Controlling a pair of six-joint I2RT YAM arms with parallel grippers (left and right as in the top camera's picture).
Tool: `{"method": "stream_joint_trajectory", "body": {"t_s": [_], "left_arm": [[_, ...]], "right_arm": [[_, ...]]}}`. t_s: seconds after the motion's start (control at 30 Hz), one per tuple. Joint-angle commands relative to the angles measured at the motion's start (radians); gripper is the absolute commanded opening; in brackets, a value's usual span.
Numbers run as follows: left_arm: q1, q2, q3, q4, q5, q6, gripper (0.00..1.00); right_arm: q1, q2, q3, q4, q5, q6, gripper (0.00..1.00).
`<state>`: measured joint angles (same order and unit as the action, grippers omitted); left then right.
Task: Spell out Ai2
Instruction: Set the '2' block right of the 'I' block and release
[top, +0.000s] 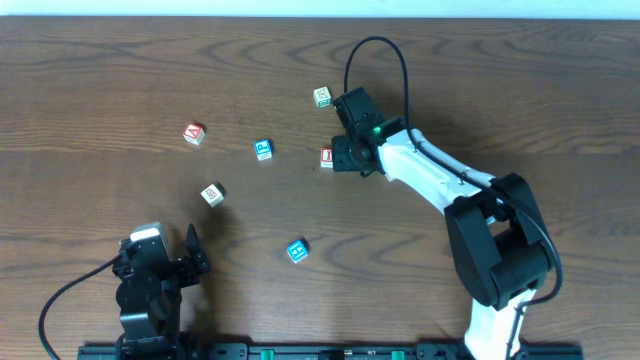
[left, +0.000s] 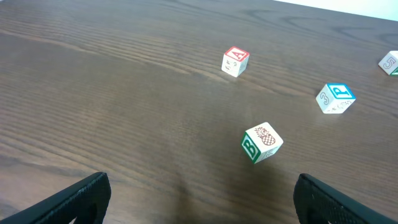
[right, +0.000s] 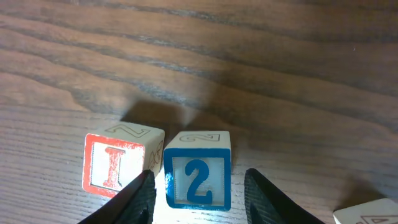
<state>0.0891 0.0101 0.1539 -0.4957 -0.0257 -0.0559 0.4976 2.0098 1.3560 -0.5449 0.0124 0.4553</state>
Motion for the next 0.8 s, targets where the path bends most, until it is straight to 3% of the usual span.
{"method": "stream_joint_trajectory", "body": {"t_s": [0.0,0.4,0.53,0.77], "left_arm": [[0.002,-0.006,-0.016,0.000,0.000,-0.011,0.95],[0.002,-0.006,-0.016,0.000,0.000,-0.011,0.95],[0.002,-0.006,-0.016,0.000,0.000,-0.011,0.95],[0.002,-0.006,-0.016,0.000,0.000,-0.011,0.95]], "right_arm": [[-0.031,0.008,0.039,-0.002,0.014,-0.008,0.47],[-0.059,-0.005,0.124,-0.003,0.023,-0.060,0.46],[-0.063,-0.005,0.159,-0.054,0.085,-0.060,0.04],[-0.067,-0.005,0.110,-0.086,0.089,-0.041,0.01]]}}
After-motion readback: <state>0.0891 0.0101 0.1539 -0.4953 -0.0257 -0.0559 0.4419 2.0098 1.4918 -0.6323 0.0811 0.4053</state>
